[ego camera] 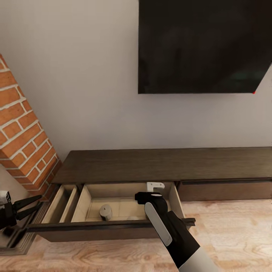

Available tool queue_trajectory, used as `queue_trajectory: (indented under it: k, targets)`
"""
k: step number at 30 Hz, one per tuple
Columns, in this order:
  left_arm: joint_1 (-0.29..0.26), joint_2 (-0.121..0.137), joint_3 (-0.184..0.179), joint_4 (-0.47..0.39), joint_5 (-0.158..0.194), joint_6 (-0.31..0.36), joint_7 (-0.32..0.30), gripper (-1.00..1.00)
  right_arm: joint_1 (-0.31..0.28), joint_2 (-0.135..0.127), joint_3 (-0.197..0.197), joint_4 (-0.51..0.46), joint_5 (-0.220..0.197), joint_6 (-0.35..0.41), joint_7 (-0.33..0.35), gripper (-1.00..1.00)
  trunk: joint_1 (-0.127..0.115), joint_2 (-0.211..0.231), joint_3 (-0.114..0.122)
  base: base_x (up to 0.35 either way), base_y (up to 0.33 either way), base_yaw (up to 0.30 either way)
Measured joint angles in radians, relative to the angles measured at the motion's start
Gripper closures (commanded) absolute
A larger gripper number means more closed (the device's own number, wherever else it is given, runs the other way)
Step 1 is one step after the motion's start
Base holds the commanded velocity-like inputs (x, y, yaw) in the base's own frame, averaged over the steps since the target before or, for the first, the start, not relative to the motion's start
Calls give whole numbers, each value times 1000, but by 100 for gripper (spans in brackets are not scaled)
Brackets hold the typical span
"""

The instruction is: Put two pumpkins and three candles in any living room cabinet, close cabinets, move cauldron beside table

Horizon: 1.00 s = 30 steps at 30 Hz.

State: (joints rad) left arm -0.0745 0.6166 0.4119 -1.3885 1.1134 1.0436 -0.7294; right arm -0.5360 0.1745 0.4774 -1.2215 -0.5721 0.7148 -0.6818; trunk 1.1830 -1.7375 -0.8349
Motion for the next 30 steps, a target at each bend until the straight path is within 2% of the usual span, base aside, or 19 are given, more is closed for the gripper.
queue_trajectory:
  k: [10, 28, 30]
  targets:
    - [0, 0, 0, 0, 0, 0, 0, -100, 0, 0, 0, 1, 0, 1, 0, -100, -38, 70, 31, -51, 0, 1]
    - [0, 0, 0, 0, 0, 0, 0, -100, 0, 0, -1, 1, 0, 2, 0, -100, -107, 196, 88, -337, 0, 0]
    - [0, 0, 0, 0, -1, 0, 0, -100, 0, 0, -1, 1, 0, 2, 0, -100, -107, 196, 88, -347, 0, 0]
